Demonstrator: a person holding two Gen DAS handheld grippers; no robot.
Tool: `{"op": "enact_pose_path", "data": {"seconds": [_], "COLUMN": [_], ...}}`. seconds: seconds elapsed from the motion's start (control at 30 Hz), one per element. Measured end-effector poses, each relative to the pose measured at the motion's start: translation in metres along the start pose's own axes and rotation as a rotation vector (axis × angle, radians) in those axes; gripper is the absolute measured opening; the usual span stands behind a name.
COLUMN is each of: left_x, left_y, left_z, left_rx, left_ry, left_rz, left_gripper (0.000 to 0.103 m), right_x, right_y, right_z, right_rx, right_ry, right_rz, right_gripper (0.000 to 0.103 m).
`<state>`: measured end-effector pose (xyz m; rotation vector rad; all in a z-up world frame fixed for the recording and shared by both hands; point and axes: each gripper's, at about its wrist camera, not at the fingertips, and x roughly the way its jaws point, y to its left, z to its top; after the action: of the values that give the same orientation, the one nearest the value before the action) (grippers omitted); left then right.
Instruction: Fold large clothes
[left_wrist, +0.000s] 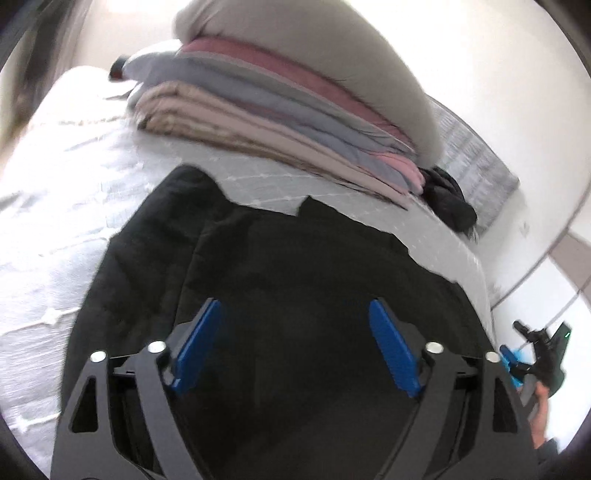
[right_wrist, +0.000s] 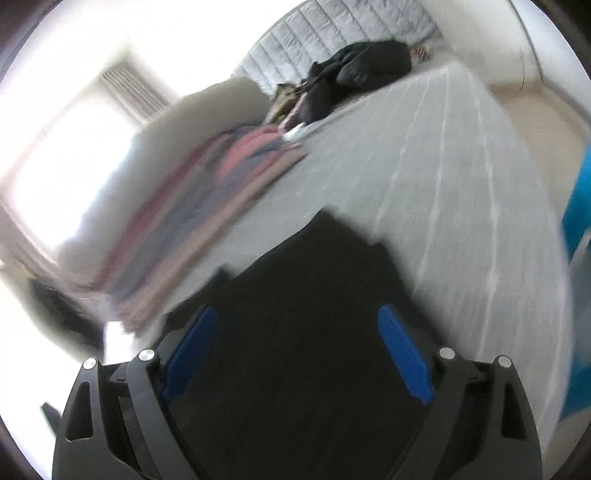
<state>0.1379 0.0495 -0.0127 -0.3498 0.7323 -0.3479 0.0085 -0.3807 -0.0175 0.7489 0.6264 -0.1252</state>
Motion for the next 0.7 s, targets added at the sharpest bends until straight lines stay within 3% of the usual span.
{"op": "enact_pose_path", "data": {"seconds": [0.1, 0.13, 0.2, 0.3, 0.53, 0.7], "left_x": [-0.027, -0.037, -0.055, -0.084, -0.128, -0.123], "left_y": [-0.014, -0.014, -0.006, 0.020, 0.088, 0.123], "left_z": [-0.015, -0.021, -0.030, -0.048, -0.111, -0.133], "left_rx": [0.083, 0.079, 0.036, -0.125, -0.459, -0.674], "left_ry": [0.007, 0.024, 0.042, 0.075, 0.121, 0.139], "left_rz": [0.020, 0.014, -0.013, -0.116, -0.223, -0.276], "left_gripper": [0.085, 0.085, 0.085, 0.089, 0.089, 0.089], "right_x": [-0.010, -0.017, -0.028, -0.033, -0.058, -0.070], "right_y": [0.022, 0.027, 0.031, 0.030, 0.000, -0.032], "right_z": [-0.027, -0.036, -0.051, -0.068, -0.068, -0.079], "right_rx": [0.014, 0.027, 0.044, 0.045, 0.157, 0.293], "right_ry": [0.156, 0.184, 0.195, 0.280, 0.214, 0.214], "right_rz": [0.135, 0.194, 0.222, 0.210, 0.183, 0.173], "right_gripper": [0.088, 0.090, 0.094, 0.094, 0.094, 0.094]}}
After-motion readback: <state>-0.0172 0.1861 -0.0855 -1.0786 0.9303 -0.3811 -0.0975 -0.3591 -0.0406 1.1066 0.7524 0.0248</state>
